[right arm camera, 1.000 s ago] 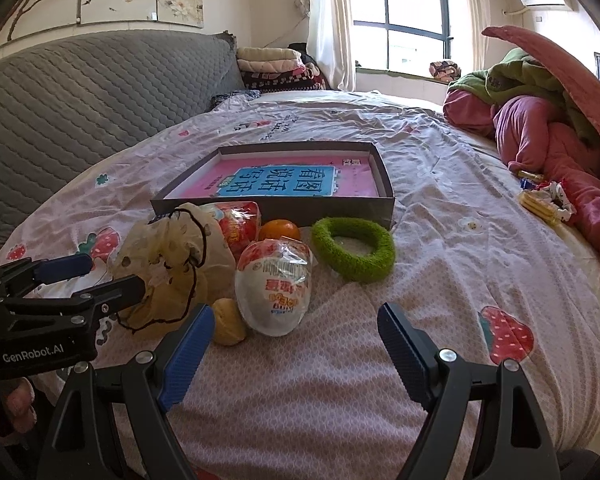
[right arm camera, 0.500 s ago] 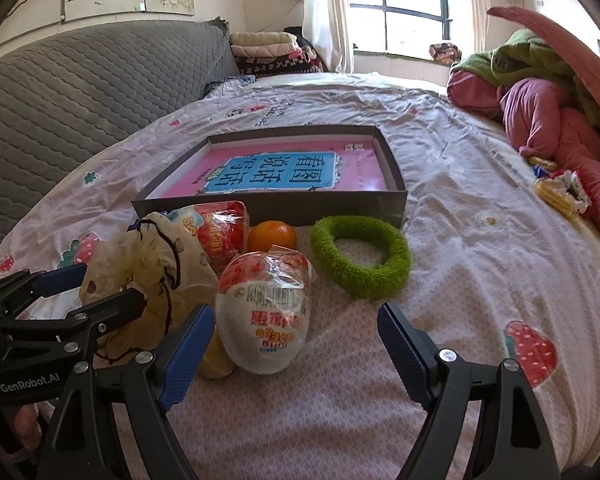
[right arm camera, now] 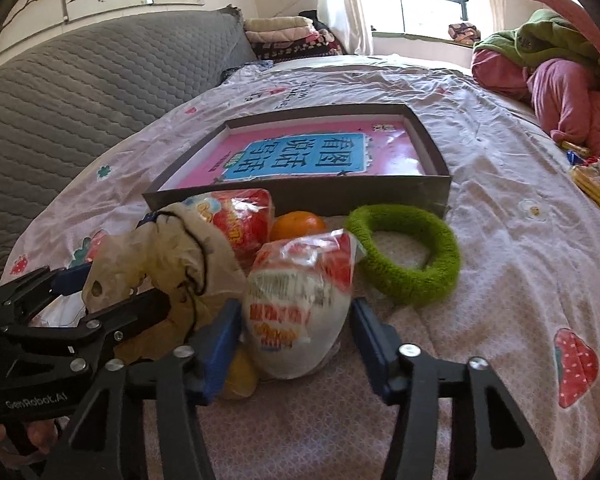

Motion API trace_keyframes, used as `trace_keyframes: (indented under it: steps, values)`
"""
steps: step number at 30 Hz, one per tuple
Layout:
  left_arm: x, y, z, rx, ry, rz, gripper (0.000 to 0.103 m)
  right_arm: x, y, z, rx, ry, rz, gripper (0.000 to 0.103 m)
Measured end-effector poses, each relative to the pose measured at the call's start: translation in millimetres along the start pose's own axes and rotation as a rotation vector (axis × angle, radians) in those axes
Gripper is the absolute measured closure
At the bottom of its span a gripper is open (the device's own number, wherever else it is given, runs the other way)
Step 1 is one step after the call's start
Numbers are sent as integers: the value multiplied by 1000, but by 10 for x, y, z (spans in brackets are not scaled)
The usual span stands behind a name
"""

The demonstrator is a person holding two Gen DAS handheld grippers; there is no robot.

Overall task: Organize objects
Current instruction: 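Close the left gripper on the mesh bag while the right gripper closes on the white egg, then lift and carry the mesh bag and white egg over the pink book box with both tools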

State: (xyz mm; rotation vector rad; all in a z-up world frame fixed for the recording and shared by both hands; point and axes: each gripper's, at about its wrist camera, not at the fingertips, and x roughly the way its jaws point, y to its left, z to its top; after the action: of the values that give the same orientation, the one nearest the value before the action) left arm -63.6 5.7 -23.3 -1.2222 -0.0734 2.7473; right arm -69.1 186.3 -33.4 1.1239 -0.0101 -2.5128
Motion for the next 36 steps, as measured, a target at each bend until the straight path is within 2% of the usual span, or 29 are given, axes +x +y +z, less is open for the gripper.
trace_keyframes:
  steps: [4, 8, 12, 20, 36]
  values:
    - [57, 4, -1, -13, 25, -49, 43, -5, -12, -12, -3, -10, 17, 53]
    - [26, -8, -6, -11, 8, -68, 69, -56, -36, -21, 1, -35, 26, 53]
    - [19, -4, 1, -25, 8, -126, 79, -120, -17, -5, -13, -64, 32, 53]
    - [-151, 17, 32, -45, -57, -162, 82, -232, 0, 33, -26, -111, 25, 53]
    - [-336, 85, 258, -68, -136, -140, 82, -376, -21, 198, -53, -188, 3, 53]
